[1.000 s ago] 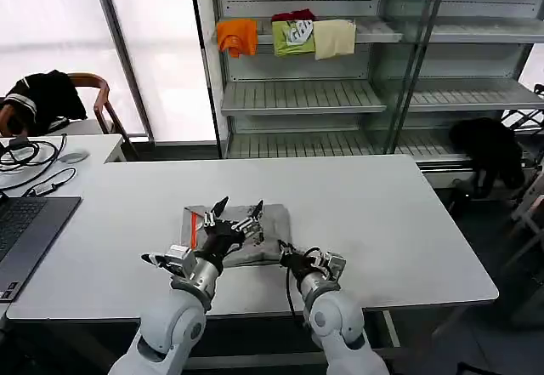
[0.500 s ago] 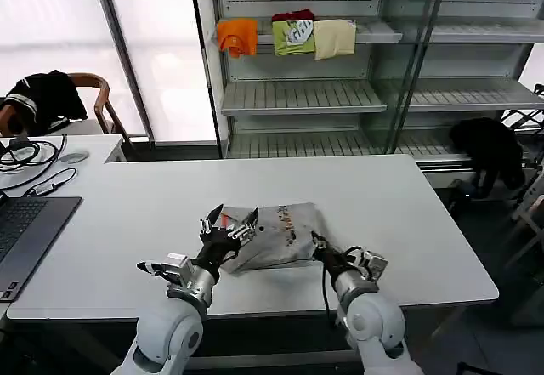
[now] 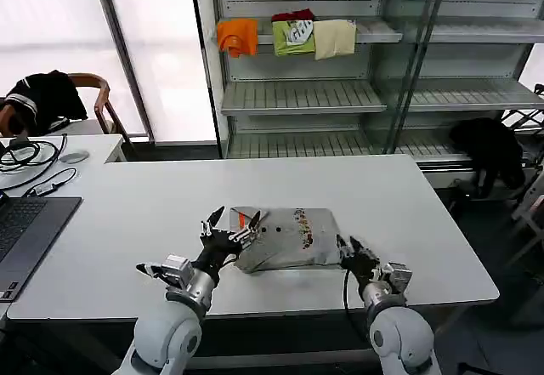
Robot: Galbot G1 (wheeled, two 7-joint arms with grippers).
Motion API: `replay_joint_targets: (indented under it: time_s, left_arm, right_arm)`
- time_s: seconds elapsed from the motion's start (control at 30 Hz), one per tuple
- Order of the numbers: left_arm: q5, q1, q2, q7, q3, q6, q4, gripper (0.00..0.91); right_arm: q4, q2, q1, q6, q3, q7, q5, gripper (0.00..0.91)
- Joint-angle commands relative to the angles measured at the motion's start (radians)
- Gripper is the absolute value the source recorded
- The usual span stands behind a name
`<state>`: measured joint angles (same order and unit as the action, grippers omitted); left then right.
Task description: Fold and organize the clothes.
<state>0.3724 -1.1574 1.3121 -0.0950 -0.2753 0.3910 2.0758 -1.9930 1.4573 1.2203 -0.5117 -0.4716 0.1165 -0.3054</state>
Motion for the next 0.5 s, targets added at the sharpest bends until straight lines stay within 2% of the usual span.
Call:
replay_joint_targets:
  time_s: [0.03, 0.07, 0.1, 0.17, 0.23, 0.3, 0.37, 0.47, 0.5]
  left_arm:
    - [0.060, -0.008, -0.014, 0.063, -0.131, -0.059, -0.010, 0.907]
    - [0.071, -0.007, -0.016, 0.064, -0.147, -0.058, -0.020, 0.907]
    - [0.106, -0.007, -0.024, 0.070, -0.188, -0.053, -0.036, 0.907]
    - [0.163, -0.006, -0.036, 0.075, -0.248, -0.050, -0.066, 0.907]
    - [0.265, -0.002, -0.050, 0.062, -0.306, -0.025, -0.091, 0.907]
    - [0.319, 0.000, -0.065, 0.058, -0.354, -0.011, -0.122, 0.907]
    - [0.335, -0.006, -0.083, 0.059, -0.397, -0.003, -0.144, 0.907]
    - [0.372, -0.028, -0.115, 0.040, -0.446, 0.019, -0.141, 0.907]
    - [0.376, -0.043, -0.123, 0.039, -0.454, 0.024, -0.135, 0.907]
  right_arm:
    - [-0.037, -0.068, 0.029, 0.188, -0.123, -0.100, 0.630, 0.907]
    - [-0.035, -0.076, 0.027, 0.173, -0.132, -0.095, 0.601, 0.907]
    - [-0.035, -0.095, 0.025, 0.128, -0.145, -0.092, 0.518, 0.907]
    - [-0.029, -0.114, 0.017, 0.074, -0.164, -0.078, 0.458, 0.907]
    - [-0.024, -0.147, 0.015, 0.003, -0.209, -0.131, 0.440, 0.907]
    - [-0.016, -0.172, 0.014, -0.019, -0.256, -0.200, 0.444, 0.907]
    - [-0.003, -0.192, 0.005, -0.033, -0.296, -0.222, 0.419, 0.907]
    - [0.003, -0.210, -0.010, -0.056, -0.348, -0.238, 0.308, 0.907]
    - [0.000, -0.212, -0.009, -0.061, -0.360, -0.256, 0.244, 0.907]
